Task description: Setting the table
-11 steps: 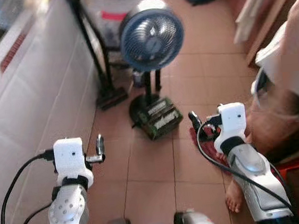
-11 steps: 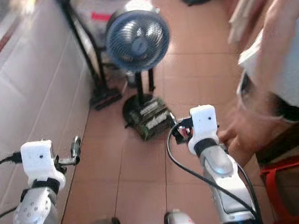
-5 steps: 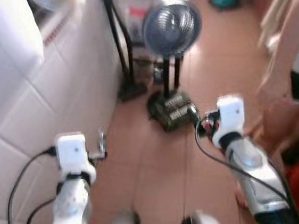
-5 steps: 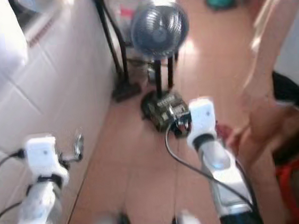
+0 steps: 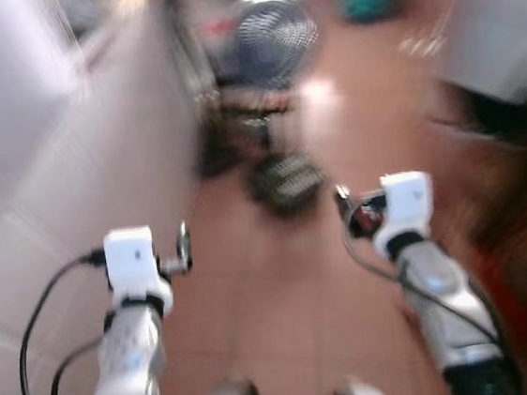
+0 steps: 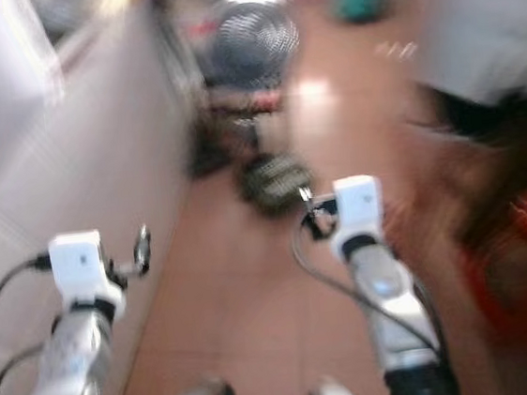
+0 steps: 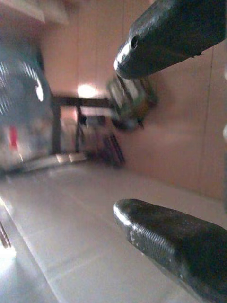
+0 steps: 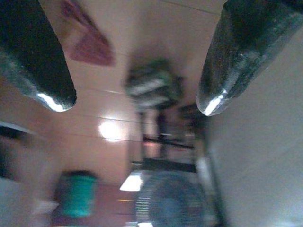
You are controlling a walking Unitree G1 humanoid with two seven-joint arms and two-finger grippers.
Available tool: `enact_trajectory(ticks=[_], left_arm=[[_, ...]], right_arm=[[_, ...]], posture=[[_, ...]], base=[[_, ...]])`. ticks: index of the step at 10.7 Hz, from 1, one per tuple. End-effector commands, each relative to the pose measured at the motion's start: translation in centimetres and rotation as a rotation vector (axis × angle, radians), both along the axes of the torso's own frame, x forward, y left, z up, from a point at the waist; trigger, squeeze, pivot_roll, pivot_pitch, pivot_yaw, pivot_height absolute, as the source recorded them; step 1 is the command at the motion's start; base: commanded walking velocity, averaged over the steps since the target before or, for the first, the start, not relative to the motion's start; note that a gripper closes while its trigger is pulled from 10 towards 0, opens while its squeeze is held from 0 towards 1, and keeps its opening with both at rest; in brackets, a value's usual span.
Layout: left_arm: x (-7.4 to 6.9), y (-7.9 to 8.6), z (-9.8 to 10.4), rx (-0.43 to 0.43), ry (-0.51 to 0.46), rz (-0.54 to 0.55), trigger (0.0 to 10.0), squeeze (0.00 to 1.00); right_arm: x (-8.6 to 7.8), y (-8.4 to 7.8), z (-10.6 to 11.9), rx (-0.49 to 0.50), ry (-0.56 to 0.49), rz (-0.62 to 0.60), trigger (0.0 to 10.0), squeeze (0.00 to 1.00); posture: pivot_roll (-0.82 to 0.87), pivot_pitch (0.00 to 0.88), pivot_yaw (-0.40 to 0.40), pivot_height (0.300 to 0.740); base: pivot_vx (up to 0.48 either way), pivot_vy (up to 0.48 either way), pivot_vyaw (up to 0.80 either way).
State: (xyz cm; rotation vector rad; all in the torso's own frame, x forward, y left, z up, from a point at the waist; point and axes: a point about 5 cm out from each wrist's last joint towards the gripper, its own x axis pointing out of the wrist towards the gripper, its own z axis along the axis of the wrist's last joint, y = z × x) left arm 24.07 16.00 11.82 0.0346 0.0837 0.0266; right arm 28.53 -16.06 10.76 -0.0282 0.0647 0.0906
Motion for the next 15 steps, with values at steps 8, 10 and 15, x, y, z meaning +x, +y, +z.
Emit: enact_trajectory(ticks=[8,10,15], left_arm=[[-0.3,0.0,0.1,-0.021,-0.031,-0.023,10.0,0.00],[-0.3,0.0,0.1,-0.038,-0.033,-0.026,10.0,0.00],[-0.3,-0.3,0.2,-0.056,-0.039,-0.039,10.0,0.00]], right_arm=[[0.1,0.4,0.1,0.002,-0.019,0.004,10.0,0.00],[0.2,0.5,0.4,0.000,-0.027,0.007,10.0,0.00],[0.0,0.2,0.9,-0.013,-0.048,0.000,10.0,0.00]], posture=[[0.07,0.050,0.040,0.740],[0.07,0.057,0.036,0.740],[0.06,0.063,0.037,0.740]], base=[[-0.256,0.122,-0.79],[0.000,0.000,-0.79],[0.000,0.161,-0.79]])
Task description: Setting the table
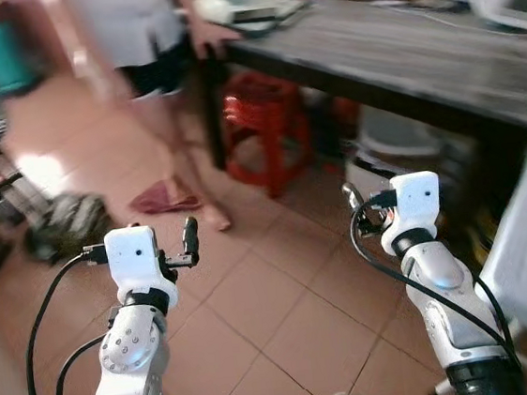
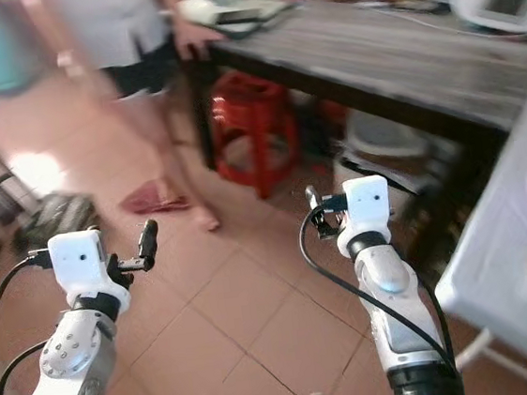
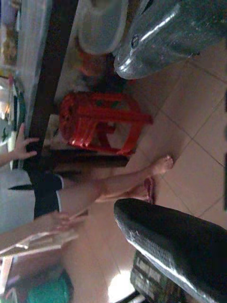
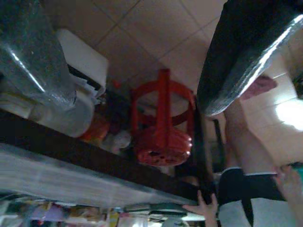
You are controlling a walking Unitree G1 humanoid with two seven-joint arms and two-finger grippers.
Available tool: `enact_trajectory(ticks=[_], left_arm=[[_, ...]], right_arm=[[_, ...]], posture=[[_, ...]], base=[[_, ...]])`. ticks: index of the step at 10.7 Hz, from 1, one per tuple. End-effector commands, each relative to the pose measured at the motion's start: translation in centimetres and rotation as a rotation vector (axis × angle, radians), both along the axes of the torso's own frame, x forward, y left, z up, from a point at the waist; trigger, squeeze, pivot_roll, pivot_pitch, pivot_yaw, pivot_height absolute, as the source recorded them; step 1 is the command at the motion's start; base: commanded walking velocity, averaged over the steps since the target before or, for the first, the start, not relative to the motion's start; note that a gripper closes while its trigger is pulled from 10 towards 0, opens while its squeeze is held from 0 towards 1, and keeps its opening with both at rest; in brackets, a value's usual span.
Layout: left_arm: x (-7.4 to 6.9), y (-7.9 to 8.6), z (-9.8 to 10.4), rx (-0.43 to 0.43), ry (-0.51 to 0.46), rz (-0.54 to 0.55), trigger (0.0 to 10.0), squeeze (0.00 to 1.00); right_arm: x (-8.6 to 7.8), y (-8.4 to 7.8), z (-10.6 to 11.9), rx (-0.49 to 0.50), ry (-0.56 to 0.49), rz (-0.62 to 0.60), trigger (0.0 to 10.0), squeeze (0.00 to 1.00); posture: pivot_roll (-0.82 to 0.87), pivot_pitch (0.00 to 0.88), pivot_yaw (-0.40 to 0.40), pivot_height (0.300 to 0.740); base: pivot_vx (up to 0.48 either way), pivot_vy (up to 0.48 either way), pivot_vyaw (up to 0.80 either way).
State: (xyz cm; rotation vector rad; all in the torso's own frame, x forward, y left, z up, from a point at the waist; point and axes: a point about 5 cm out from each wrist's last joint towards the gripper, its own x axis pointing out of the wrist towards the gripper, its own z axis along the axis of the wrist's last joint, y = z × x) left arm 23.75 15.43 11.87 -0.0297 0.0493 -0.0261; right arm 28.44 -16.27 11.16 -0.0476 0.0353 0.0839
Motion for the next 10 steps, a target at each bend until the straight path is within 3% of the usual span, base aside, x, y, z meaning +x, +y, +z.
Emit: enact_trajectory(ticks=[1,7,10], left_arm=[[0.2,0.4,0.2,0.007,-0.007,0.011,10.0,0.00],[0.4,-0.1,0.7,0.068,-0.055,-0.040,10.0,0.00],[0.2,-0.8,0.8,0.050,-0.069,-0.086,10.0,0.00]], right_arm=[[0.1,0.4,0.7,-0.002,-0.024,0.009,10.0,0.00],[0.3,0.6,1.6,-0.036,-0.070,0.027,10.0,0.00],[0.3,0.8,1.8,-0.040,-0.078,0.029,10.0,0.00]], posture=[[0.06,0.061,0.038,0.740],[0.06,0.056,0.038,0.740],[0.06,0.056,0.037,0.740]], base=[[0.000,0.277,-0.79],[0.000,0.433,-0.79],[0.341,0.328,-0.79]])
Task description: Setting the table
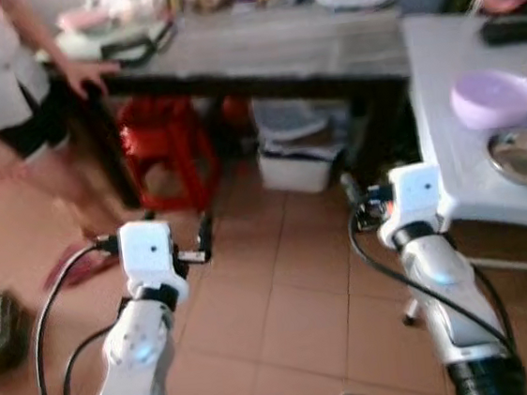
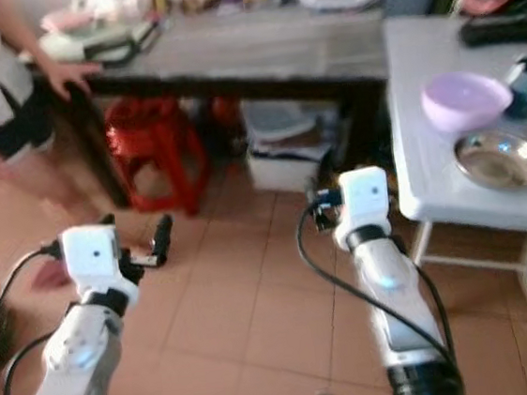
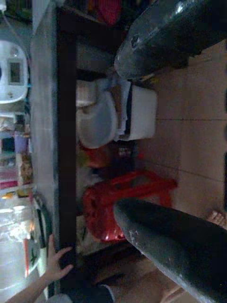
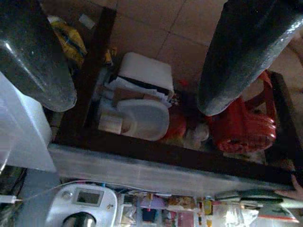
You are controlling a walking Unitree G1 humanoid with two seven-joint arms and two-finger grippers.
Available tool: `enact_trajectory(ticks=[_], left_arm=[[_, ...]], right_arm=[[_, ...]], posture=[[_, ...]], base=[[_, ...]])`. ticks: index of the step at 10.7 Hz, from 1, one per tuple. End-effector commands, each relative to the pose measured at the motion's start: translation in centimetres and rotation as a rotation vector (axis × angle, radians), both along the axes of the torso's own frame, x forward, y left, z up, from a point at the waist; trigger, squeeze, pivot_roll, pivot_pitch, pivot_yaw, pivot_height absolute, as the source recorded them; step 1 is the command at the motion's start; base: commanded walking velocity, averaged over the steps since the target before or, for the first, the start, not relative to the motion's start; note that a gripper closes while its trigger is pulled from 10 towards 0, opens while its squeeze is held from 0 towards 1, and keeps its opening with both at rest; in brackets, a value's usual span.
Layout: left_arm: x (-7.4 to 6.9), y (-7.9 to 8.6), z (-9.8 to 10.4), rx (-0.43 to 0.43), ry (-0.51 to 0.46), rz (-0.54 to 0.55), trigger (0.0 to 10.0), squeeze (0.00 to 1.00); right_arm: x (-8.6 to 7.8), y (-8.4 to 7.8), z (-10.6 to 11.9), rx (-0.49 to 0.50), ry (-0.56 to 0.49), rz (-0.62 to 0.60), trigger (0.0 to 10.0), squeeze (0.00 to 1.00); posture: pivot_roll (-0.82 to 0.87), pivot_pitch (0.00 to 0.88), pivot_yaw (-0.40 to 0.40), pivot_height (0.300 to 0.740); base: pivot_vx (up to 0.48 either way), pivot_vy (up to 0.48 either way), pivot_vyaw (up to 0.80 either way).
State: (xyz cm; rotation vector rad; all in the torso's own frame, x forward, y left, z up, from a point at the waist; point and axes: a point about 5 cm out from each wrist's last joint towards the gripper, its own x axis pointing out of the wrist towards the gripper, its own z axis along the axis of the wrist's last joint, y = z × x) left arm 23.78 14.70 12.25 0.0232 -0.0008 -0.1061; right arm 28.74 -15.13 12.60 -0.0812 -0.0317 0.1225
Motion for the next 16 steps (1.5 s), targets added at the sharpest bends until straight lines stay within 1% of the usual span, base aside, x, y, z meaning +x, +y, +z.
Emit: enact_trajectory(ticks=[1,2,3,4,5,6,7,9,11,16], left_arm=[[0.22,-0.05,0.39,-0.014,-0.016,0.004,10.0,0.00],[0.17,0.18,0.31,-0.020,-0.012,0.036,10.0,0.00],[0.05,0.24,-0.04,-0.041,0.030,0.060,10.0,0.00],[-0.03,-0.17,-0.18,-0.105,0.058,0.031,10.0,0.00],[0.00,-0.18,0.07,-0.064,0.022,0.020,10.0,0.00],[-0.12,0.04,-0.18,-0.041,0.041,0.039,10.0,0.00],[-0.22,-0.02,-0.07,-0.090,0.051,0.027,10.0,0.00],[-0.24,-0.03,-0.15,-0.113,0.069,0.029,10.0,0.00],[-0.26,-0.21,-0.04,-0.111,0.071,0.012,10.0,0.00],[-0.31,-0.36,0.12,-0.067,0.064,0.001,10.0,0.00]], right_arm=[[0.01,-0.38,0.43,-0.013,-0.018,-0.012,10.0,0.00],[-0.03,-0.37,0.58,-0.018,-0.026,-0.010,10.0,0.00],[-0.09,-0.35,0.60,-0.016,-0.026,-0.011,10.0,0.00],[-0.20,-0.27,0.59,-0.016,-0.027,-0.008,10.0,0.00],[-0.23,-0.24,0.62,-0.016,-0.029,-0.006,10.0,0.00],[-0.25,-0.09,0.90,-0.020,-0.043,0.009,10.0,0.00],[-0.26,-0.08,0.99,-0.026,-0.047,0.012,10.0,0.00],[-0.37,-0.13,0.88,-0.031,-0.043,0.012,10.0,0.00],[-0.44,-0.08,0.85,-0.033,-0.040,0.012,10.0,0.00],[-0.45,0.01,0.85,-0.033,-0.037,0.011,10.0,0.00]], posture=[[0.06,0.055,0.038,0.740],[0.06,0.056,0.037,0.740],[0.06,0.057,0.036,0.740],[0.06,0.058,0.036,0.740],[0.06,0.059,0.036,0.740],[0.06,0.060,0.034,0.740],[0.06,0.062,0.032,0.740],[0.06,0.068,0.032,0.740],[0.05,0.070,0.033,0.740],[0.06,0.076,0.034,0.740]], base=[[0.000,0.000,-0.79],[0.000,0.000,-0.79],[0.000,0.000,-0.79],[0.000,0.000,-0.79],[0.000,0.000,-0.79],[0.000,0.000,0.00],[0.000,-0.428,0.00],[0.000,-0.480,0.00],[0.000,-0.476,0.00],[0.000,-0.469,0.00]])
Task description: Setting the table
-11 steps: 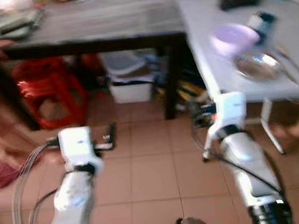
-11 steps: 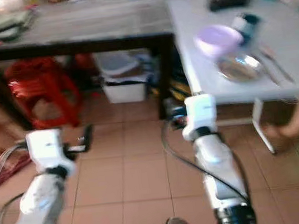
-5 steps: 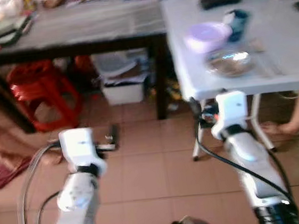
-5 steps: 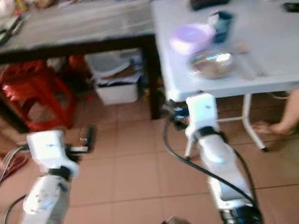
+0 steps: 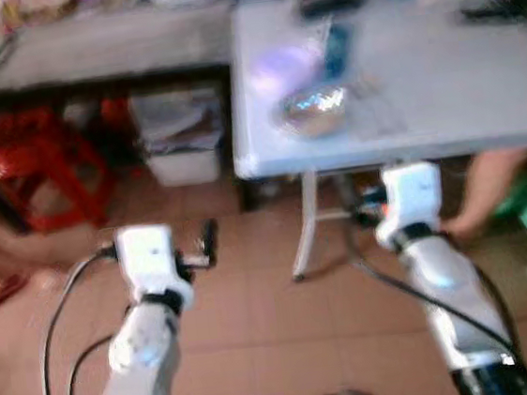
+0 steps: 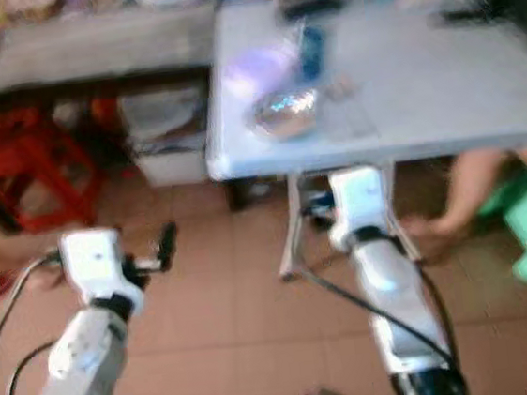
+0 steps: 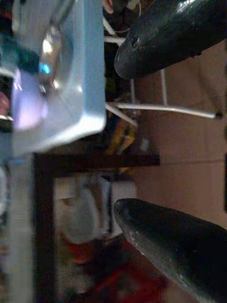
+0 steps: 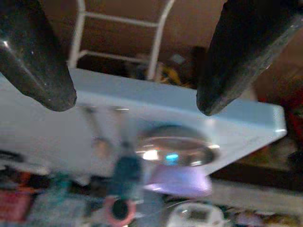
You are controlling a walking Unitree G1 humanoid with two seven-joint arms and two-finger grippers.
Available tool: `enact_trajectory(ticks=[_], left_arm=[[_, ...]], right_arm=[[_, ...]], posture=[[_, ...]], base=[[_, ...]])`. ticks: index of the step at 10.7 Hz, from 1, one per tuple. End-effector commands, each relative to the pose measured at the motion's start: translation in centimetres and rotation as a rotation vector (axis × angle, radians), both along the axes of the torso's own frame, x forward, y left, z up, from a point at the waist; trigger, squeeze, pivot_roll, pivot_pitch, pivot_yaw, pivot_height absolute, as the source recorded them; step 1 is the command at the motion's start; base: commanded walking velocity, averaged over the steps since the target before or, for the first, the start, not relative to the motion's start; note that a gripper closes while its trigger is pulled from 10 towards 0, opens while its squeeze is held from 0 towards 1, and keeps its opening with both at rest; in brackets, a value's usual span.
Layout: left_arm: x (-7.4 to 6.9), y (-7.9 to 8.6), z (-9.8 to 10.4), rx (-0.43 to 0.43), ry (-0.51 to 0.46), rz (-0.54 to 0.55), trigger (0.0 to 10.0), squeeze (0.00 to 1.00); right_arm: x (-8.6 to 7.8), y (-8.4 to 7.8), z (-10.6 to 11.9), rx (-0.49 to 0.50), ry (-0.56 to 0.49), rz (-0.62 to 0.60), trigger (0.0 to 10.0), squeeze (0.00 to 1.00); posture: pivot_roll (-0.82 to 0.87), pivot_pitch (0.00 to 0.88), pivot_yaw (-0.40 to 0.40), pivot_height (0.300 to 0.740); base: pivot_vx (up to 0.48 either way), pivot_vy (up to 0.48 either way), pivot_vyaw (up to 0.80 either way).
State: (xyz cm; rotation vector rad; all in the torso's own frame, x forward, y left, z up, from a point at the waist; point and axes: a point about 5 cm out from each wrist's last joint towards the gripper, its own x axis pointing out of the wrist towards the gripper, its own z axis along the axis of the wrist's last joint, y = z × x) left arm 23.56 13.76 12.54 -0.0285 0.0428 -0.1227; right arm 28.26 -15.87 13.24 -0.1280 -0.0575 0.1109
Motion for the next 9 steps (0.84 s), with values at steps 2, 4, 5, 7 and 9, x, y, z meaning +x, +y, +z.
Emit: enact_trajectory(ticks=[2,4,5,7,9], left_arm=[[-0.03,0.15,0.63,0.014,-0.038,-0.014,10.0,0.00],[-0.03,0.11,0.76,0.031,-0.051,-0.022,10.0,0.00],[-0.08,0.03,0.81,0.030,-0.054,-0.028,10.0,0.00],[-0.12,0.00,0.80,0.028,-0.055,-0.038,10.0,0.00],[-0.18,-0.04,0.71,0.024,-0.053,-0.041,10.0,0.00]], right_arm=[[0.09,0.74,0.17,0.014,-0.006,0.018,10.0,0.00],[0.20,0.71,0.21,0.014,-0.008,0.018,10.0,0.00],[0.23,0.71,0.20,0.014,-0.009,0.018,10.0,0.00],[0.25,0.84,0.14,0.016,-0.008,0.020,10.0,0.00],[0.28,0.91,0.13,0.018,-0.008,0.022,10.0,0.00]], posture=[[0.06,0.077,0.035,0.740],[0.06,0.073,0.034,0.740],[0.06,0.073,0.034,0.740],[0.06,0.073,0.034,0.740],[0.06,0.074,0.034,0.740]], base=[[0.126,-0.193,0.00],[0.339,0.000,0.00],[0.416,0.000,0.00],[0.435,0.000,0.00],[0.439,0.000,0.00]])
